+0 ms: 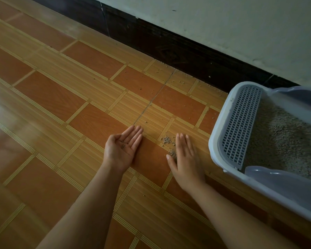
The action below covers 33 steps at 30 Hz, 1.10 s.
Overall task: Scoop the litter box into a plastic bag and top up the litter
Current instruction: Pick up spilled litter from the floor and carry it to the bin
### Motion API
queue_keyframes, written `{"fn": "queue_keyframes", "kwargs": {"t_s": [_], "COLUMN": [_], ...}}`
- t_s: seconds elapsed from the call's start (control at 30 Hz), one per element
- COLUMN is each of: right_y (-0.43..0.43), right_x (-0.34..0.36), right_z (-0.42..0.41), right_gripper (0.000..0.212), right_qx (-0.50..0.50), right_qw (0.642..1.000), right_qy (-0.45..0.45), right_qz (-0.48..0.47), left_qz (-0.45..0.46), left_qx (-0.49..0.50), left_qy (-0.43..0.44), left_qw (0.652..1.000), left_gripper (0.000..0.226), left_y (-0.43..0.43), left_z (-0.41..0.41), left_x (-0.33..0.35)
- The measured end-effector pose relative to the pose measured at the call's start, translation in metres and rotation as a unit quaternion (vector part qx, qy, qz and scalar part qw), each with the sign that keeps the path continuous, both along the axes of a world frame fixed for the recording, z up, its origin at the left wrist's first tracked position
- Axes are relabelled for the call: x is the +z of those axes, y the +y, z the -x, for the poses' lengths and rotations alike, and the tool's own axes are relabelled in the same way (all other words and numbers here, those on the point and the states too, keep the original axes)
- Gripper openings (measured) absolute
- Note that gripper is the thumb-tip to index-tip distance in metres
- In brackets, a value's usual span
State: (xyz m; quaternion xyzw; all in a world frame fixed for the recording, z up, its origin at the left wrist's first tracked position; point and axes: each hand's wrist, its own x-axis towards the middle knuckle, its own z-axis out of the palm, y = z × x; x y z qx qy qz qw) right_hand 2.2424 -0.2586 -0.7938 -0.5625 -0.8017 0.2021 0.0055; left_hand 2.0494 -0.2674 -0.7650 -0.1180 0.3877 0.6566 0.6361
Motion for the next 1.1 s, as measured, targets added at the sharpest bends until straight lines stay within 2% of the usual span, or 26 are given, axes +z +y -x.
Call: {"fn": "queue_keyframes", "kwargs": {"t_s": [0.27, 0.4, 0.53, 0.67, 0.77, 0.93, 1.1], "right_y": [0.003, 0.005, 0.017, 0.028, 0.032, 0.046, 0.053], "right_x": [0.012, 0.018, 0.019, 0.016, 0.015, 0.022, 0.028], "right_z": [0.028, 0.032, 0.031, 0.035, 0.036, 0.041, 0.045], "right_gripper": [0.070, 0.066, 0.063, 0.067, 0.061, 0.054, 0.043], "right_qx": [0.049, -0.004, -0.082, -0.089, -0.054, 0.070, 0.110], "right_qw": [0.997, 0.997, 0.992, 0.985, 0.984, 0.971, 0.958], "right_qy": [0.042, 0.072, -0.016, -0.103, -0.120, -0.200, -0.247], "right_qz": [0.031, 0.013, -0.092, -0.102, -0.121, -0.108, -0.098], "left_qz": [0.000, -0.003, -0.009, -0.007, -0.010, -0.015, -0.019], "left_qx": [-0.010, -0.007, -0.003, 0.000, -0.004, -0.003, 0.003], "left_qy": [-0.001, -0.008, -0.012, -0.012, -0.016, -0.018, -0.028], "left_qw": [1.000, 1.000, 1.000, 1.000, 1.000, 1.000, 0.999], "left_gripper": [0.046, 0.045, 0.045, 0.045, 0.046, 0.045, 0.046], "left_y": [-0.004, -0.006, -0.005, -0.001, 0.004, 0.008, 0.011], "left_z": [-0.005, -0.004, 0.000, 0.003, 0.002, 0.000, -0.002], "left_x": [-0.003, -0.005, -0.005, -0.006, -0.006, -0.008, -0.010]}}
